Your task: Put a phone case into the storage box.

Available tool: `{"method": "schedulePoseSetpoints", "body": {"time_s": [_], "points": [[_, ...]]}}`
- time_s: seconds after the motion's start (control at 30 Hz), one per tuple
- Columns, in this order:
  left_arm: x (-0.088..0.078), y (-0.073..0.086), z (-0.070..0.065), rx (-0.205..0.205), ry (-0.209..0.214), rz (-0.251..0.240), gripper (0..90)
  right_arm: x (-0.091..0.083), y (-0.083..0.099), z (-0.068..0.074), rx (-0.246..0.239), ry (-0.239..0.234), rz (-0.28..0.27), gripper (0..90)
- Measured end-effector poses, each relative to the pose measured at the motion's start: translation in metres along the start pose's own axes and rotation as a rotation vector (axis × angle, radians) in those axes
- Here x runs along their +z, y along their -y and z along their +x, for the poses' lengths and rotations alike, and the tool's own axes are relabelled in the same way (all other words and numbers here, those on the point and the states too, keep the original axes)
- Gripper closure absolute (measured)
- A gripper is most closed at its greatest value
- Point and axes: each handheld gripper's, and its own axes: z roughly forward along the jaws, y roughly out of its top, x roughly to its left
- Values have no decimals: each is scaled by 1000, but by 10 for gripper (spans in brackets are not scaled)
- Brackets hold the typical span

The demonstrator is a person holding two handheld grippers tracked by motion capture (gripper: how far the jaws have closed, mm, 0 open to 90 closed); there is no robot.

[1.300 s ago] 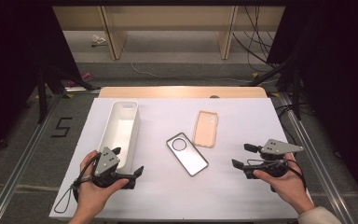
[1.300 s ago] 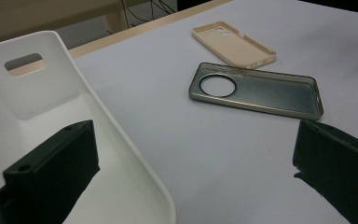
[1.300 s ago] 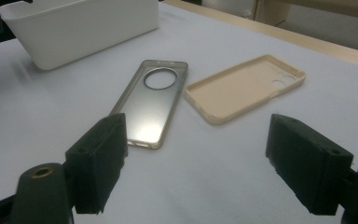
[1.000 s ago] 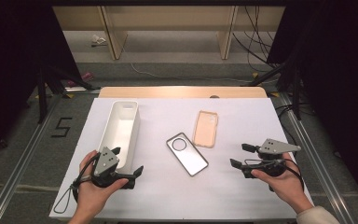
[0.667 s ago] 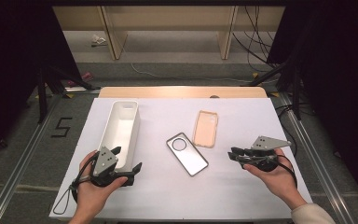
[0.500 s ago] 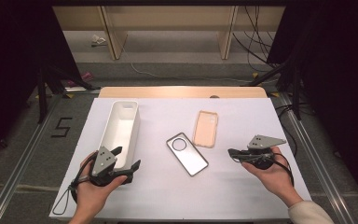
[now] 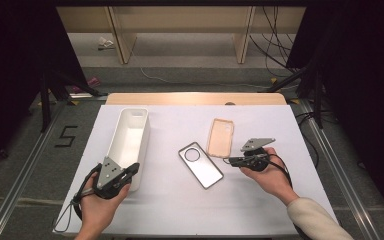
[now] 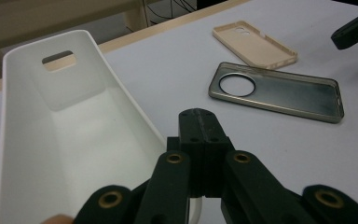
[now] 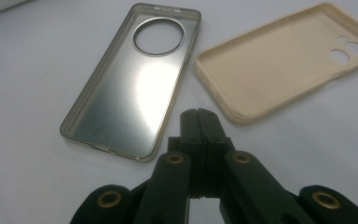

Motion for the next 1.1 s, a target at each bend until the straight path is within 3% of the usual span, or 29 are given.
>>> {"method": "schedulePoseSetpoints", "body": {"time_s": [0.27,0.6,1.1], "points": [[0,-1,-3,23,30,35,899,25,-4,1,5,-11,102,900],[1,0,-5,27,38,52,898,40,-5,2,2,-14,176,900],[3,-1,-4,29,36,59,898,43,-8,13,-13,-44,192,900]]}}
